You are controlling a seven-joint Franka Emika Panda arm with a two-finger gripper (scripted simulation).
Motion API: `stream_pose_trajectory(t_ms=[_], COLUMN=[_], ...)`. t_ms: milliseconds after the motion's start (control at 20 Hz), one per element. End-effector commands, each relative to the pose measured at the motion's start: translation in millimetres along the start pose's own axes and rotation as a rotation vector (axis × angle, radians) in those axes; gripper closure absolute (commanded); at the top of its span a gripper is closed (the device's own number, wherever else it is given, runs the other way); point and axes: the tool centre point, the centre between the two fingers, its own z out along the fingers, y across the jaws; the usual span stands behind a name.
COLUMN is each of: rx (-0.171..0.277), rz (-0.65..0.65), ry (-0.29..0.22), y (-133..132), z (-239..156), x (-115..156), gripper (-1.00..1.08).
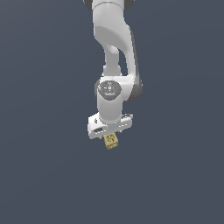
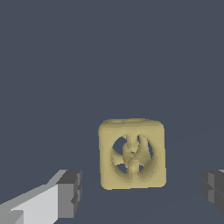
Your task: Pick up the object and move it to a goal position.
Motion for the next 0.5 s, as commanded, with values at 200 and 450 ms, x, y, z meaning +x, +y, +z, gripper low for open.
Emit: stream_pose_trajectory(t_ms=[200,450], rx=[0.003,0.003], rz=[-0.045,-0.041], ry=[0.002,0.001], y=[-0.4,-0.5], z=[9.4,12.7], x=[4.9,4.3], gripper=[-0.92,-0.92])
